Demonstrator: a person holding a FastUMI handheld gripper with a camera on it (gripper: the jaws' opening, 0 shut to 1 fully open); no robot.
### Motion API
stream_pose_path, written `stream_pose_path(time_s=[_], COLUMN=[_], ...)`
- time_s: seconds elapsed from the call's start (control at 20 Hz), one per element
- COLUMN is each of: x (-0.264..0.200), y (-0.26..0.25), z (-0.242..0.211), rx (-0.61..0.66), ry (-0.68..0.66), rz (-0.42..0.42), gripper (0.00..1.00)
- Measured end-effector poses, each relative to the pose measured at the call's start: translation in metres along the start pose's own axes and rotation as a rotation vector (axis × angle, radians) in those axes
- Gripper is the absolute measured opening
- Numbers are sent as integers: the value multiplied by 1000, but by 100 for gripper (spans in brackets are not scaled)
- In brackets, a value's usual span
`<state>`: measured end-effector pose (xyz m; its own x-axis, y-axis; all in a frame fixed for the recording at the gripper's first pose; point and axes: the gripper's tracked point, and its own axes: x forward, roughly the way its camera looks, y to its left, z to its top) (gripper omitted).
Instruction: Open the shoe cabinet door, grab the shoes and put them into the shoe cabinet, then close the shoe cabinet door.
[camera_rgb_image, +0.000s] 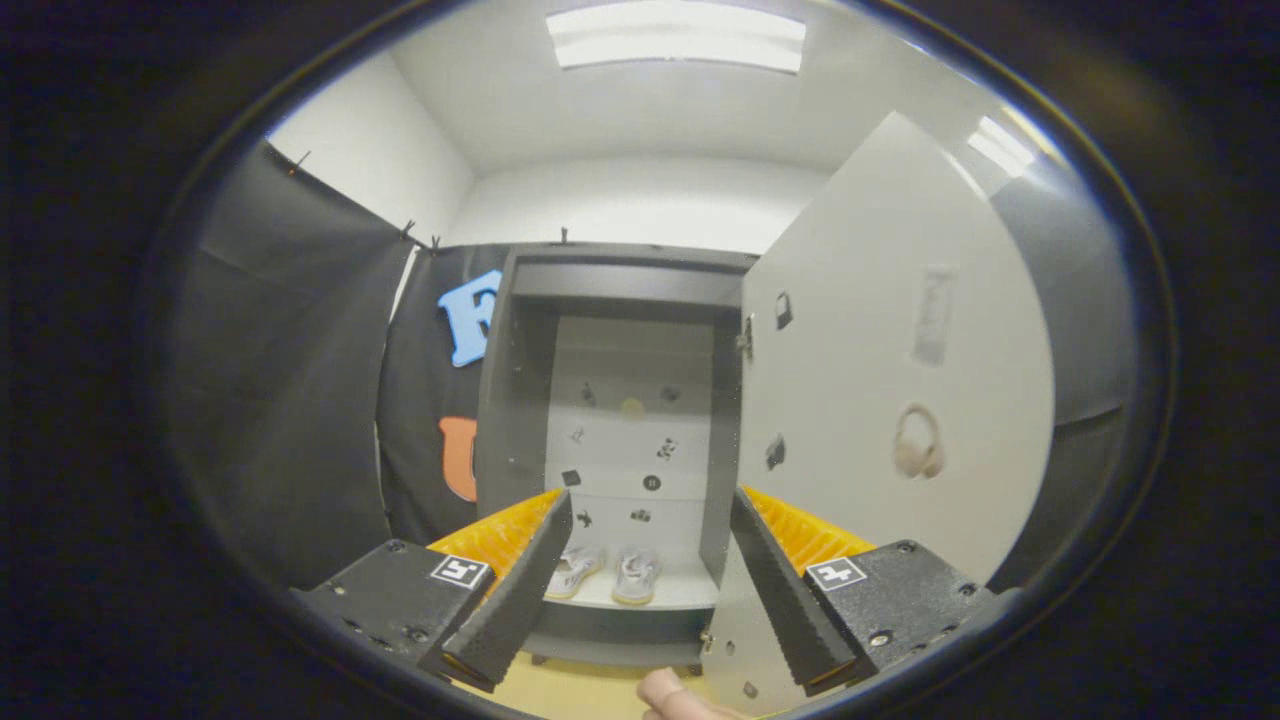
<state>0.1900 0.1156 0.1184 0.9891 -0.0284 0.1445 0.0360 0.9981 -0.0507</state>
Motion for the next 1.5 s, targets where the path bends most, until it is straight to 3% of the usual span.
stream_pose_path(time_s=[0.15, 0.45, 0.5, 0.7, 1.05, 1.35, 1.5], x=[-34, -92, -101, -123, -131, -92, -67], y=[-23, -73, -94, -202, -337, -400, -406], z=[20, 29, 34, 37, 1, -42, -64], rx=[43, 171, 182, 144, -2, -39, -53], ry=[-41, 24, 12, -25, 86, 145, 151], rz=[11, 107, 95, -107, -280, -308, -264], gripper=[100, 100, 100, 100, 99, 100, 100])
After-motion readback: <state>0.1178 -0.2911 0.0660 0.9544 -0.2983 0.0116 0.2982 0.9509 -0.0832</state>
